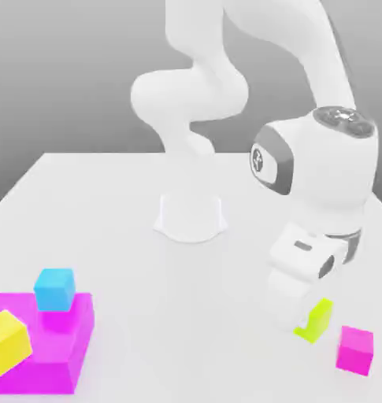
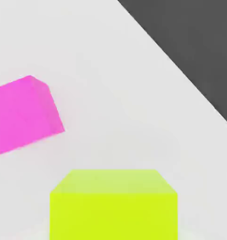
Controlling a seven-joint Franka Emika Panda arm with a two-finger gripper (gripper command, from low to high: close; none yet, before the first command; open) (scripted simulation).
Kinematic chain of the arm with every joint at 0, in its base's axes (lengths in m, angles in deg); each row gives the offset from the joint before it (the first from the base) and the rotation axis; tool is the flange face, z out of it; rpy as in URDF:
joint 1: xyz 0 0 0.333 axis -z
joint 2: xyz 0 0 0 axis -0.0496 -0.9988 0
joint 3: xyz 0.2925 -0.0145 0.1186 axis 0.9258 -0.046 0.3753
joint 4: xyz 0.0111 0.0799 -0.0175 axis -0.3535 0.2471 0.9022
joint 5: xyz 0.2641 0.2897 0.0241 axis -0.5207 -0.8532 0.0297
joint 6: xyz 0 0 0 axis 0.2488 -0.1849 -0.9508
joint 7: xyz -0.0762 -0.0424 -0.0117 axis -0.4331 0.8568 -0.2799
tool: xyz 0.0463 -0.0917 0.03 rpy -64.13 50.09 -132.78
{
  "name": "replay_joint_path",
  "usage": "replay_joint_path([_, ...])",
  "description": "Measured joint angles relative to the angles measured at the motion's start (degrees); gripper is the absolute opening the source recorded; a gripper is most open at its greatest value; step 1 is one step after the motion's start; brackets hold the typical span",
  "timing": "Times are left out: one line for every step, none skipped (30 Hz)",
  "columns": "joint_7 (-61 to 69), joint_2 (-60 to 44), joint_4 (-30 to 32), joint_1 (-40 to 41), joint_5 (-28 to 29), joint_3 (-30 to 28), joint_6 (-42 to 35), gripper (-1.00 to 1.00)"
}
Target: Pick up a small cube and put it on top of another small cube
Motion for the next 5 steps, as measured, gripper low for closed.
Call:
replay_joint_path([-0.41, -2.17, -0.69, -1.06, 1.16, 0.04, 1.44, -1.00])
replay_joint_path([-0.92, -4.30, -1.11, -1.89, 2.14, -0.32, 3.12, -1.00])
replay_joint_path([-1.24, -5.57, -1.33, -2.36, 2.72, -0.57, 4.15, 1.00])
replay_joint_path([-1.24, -5.57, -1.33, -2.36, 2.72, -0.57, 4.15, 1.00])
replay_joint_path([-1.24, -5.57, -1.33, -2.36, 2.72, -0.57, 4.15, 1.00])
